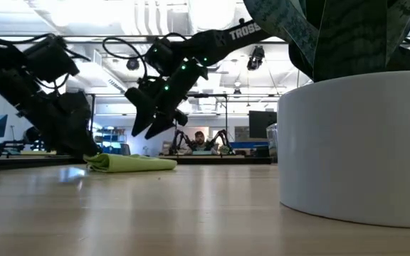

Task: Fold microfiber towels
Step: Fold the light green microfiber cloth

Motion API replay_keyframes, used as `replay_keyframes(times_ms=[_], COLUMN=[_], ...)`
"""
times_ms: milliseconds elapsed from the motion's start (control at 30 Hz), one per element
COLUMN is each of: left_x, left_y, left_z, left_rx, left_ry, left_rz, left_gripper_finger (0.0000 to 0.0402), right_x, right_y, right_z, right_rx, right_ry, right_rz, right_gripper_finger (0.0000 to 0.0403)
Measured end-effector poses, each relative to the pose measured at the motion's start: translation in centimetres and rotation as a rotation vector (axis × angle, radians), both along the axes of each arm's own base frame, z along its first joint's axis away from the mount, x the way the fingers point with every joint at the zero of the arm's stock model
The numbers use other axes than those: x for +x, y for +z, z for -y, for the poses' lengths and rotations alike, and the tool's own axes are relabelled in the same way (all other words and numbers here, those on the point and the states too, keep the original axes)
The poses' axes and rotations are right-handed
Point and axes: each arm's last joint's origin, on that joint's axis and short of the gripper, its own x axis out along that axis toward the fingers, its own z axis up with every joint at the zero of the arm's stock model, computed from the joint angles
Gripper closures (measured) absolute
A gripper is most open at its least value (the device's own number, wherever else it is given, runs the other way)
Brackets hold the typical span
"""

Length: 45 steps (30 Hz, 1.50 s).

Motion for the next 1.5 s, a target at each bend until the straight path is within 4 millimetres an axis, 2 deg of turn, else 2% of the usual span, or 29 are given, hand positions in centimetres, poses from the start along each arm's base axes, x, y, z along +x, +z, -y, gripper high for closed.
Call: replay_keyframes(times_ms=[167, 367, 433, 533, 800, 1033, 1233, 1300, 1500], left_x=[1.2, 2.7, 3.0, 3.7, 5.1, 5.4, 4.8, 4.9, 5.5], left_y=[0.2, 0.4, 0.3, 0.7, 3.3, 5.1, 3.8, 3.2, 1.1], left_z=[-0.6, -0.8, -0.9, -1.1, -2.4, -3.4, -6.4, -7.5, -10.0], left_rx=[-0.027, -0.100, -0.108, -0.104, 0.001, 0.211, 0.243, 0.272, 0.303], left_ry=[0.021, -0.037, -0.038, -0.043, -0.094, -0.208, -0.147, -0.125, -0.114], left_rz=[-0.044, -0.064, -0.080, -0.085, -0.157, -0.276, -0.324, -0.325, -0.389], left_gripper_finger=[0.0234, 0.0371, 0.0391, 0.0398, 0.0401, 0.0401, 0.0401, 0.0401, 0.0400], right_x=[0.0, 0.1, 0.1, 0.1, -0.2, -2.0, -3.3, -3.3, -2.6], right_y=[0.0, 0.0, 0.0, 0.0, 0.1, 4.2, 6.7, 6.6, 4.6], right_z=[0.0, -0.2, -0.2, -0.4, -1.3, -1.6, -2.6, -2.9, -4.4], right_rx=[0.004, 0.005, 0.006, 0.008, 0.028, -0.040, -0.051, -0.047, -0.053], right_ry=[-0.004, -0.002, -0.002, 0.004, 0.043, 0.117, 0.153, 0.162, 0.239], right_rz=[0.004, 0.003, 0.002, 0.001, -0.049, -0.085, -0.114, -0.128, -0.176], right_gripper_finger=[0.0181, 0.0181, 0.0181, 0.0181, 0.0181, 0.0181, 0.0181, 0.0181, 0.0181])
